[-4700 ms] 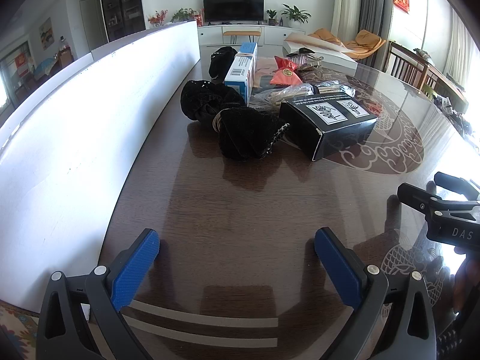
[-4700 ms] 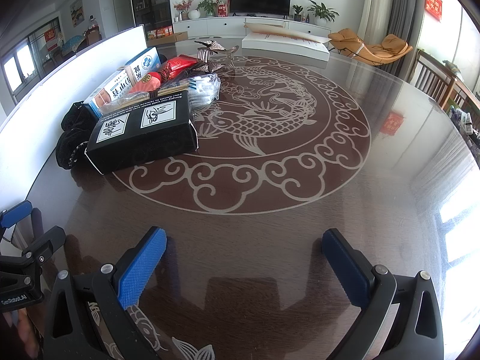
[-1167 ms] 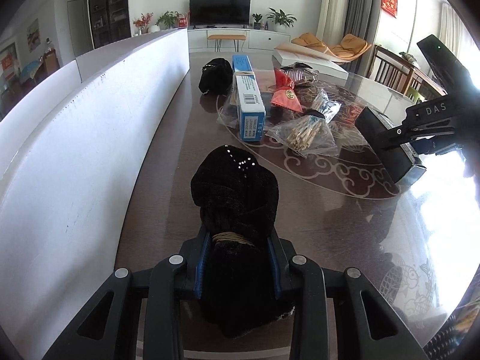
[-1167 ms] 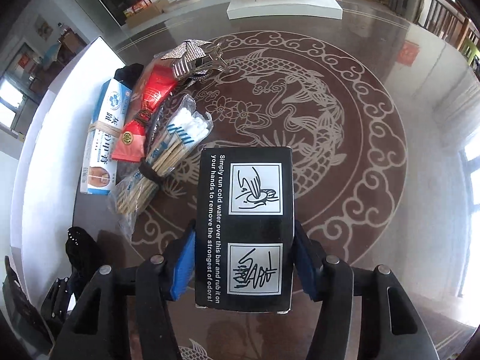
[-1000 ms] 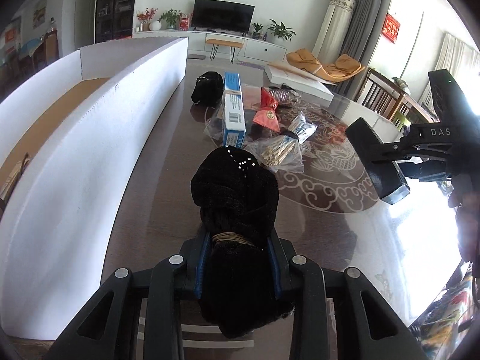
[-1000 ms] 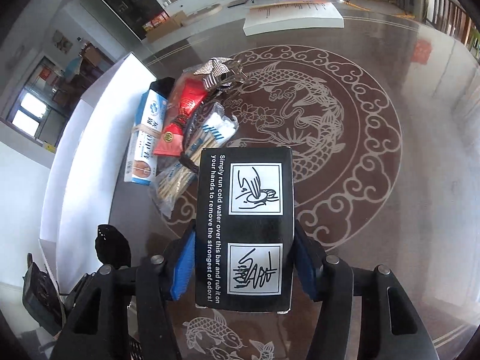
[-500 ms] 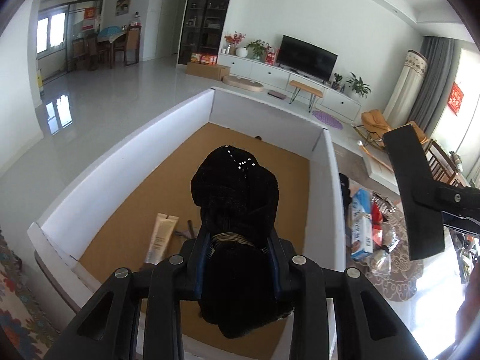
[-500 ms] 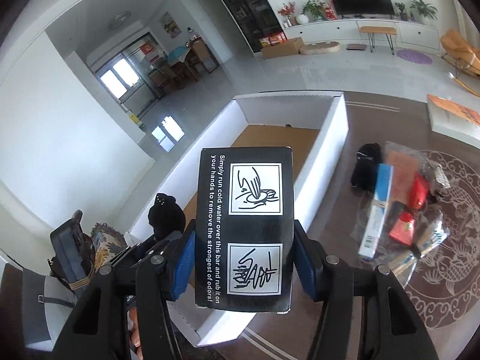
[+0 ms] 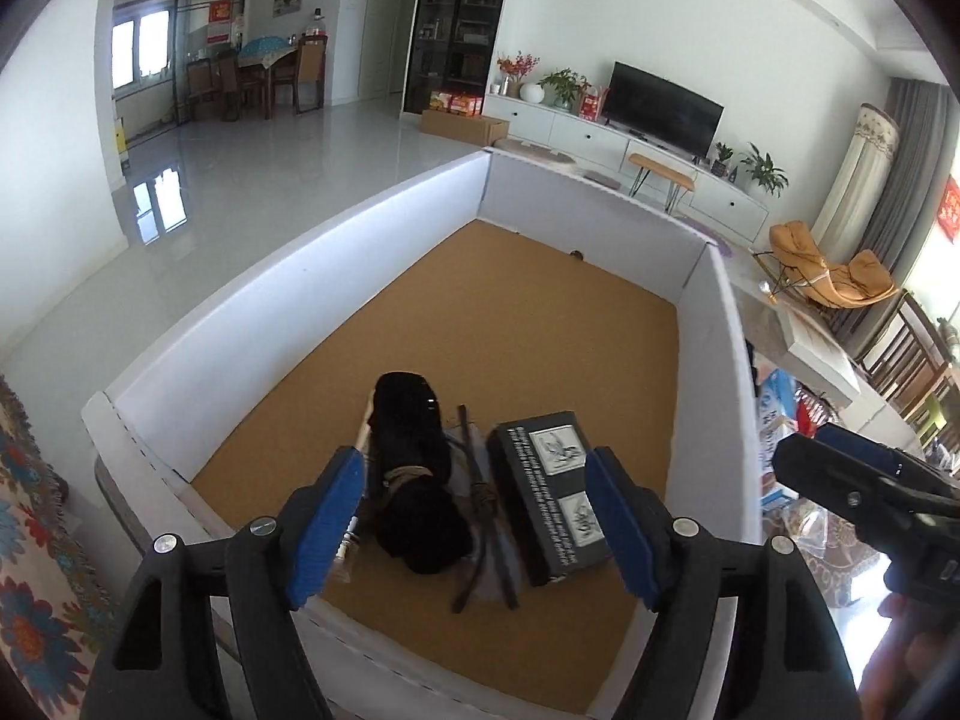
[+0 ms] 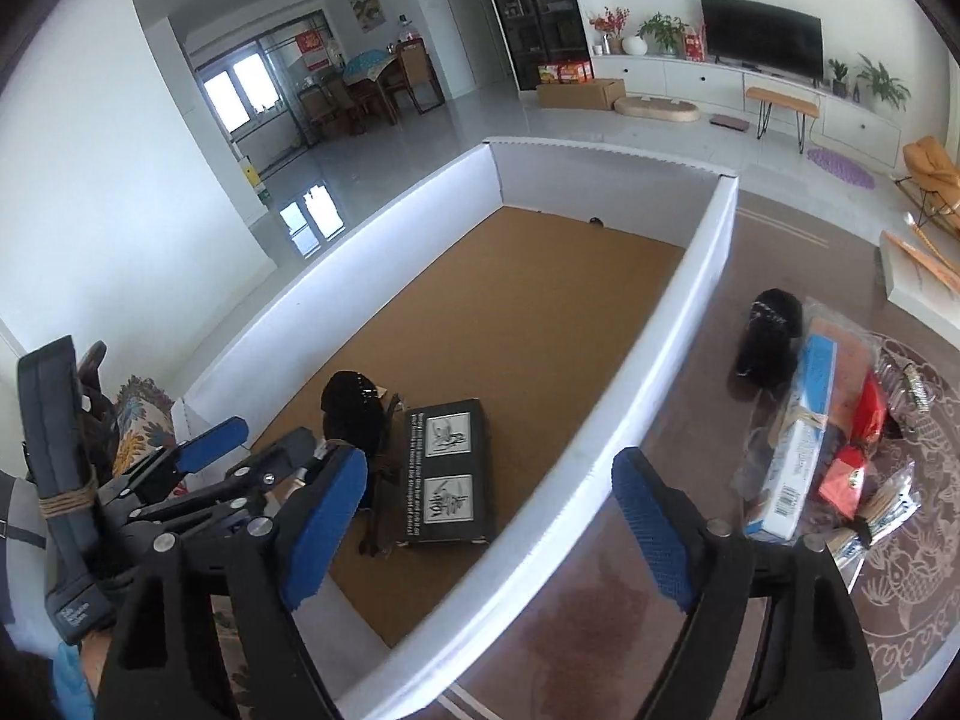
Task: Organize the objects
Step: 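Carry the black pouch and black box into the white bin and release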
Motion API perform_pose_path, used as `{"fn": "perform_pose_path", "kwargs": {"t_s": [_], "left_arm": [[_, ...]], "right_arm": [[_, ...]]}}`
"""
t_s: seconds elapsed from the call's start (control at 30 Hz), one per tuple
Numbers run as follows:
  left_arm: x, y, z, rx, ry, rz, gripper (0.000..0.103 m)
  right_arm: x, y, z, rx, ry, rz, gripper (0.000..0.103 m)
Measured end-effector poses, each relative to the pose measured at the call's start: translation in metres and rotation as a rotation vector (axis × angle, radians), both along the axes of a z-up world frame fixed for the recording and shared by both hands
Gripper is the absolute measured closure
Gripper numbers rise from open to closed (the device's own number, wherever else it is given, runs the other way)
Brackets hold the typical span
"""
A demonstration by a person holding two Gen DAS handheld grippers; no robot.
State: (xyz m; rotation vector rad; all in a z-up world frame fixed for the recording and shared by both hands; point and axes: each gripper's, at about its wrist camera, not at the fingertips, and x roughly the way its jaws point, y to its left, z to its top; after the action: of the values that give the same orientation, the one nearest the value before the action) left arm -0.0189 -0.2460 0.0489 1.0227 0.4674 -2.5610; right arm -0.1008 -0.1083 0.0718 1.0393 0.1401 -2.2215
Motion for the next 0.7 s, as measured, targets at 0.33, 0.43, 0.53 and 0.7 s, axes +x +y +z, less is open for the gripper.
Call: {"fn": "perform_pose_path", "kwargs": {"t_s": [0.33,0.43,0.53,0.7], "left_arm": [[0.007,0.212,0.003,0.020,0.076,-0.536,0.000],[0.001,0.258,-0.033,0.017,-0.020,-0.637,0.000],[-0.008,0.282,-0.066,-0.043,-0.107,-0.643,0.000],[-0.024,0.284,-0.082,-0.140,-0.128,-0.602,0.000]], "right_arm": [[0.000,0.228,-0.085,0.242,0.064,-0.468,0.005],[0.009,0.284,-0.108,0.261,-0.004,-0.573,0.005],[0.016,0.309,-0.120,0.281,-0.027,-0.615,0.005],[0.022,0.312,-0.117,0.269,-0.017,-0.625,0.004]]}}
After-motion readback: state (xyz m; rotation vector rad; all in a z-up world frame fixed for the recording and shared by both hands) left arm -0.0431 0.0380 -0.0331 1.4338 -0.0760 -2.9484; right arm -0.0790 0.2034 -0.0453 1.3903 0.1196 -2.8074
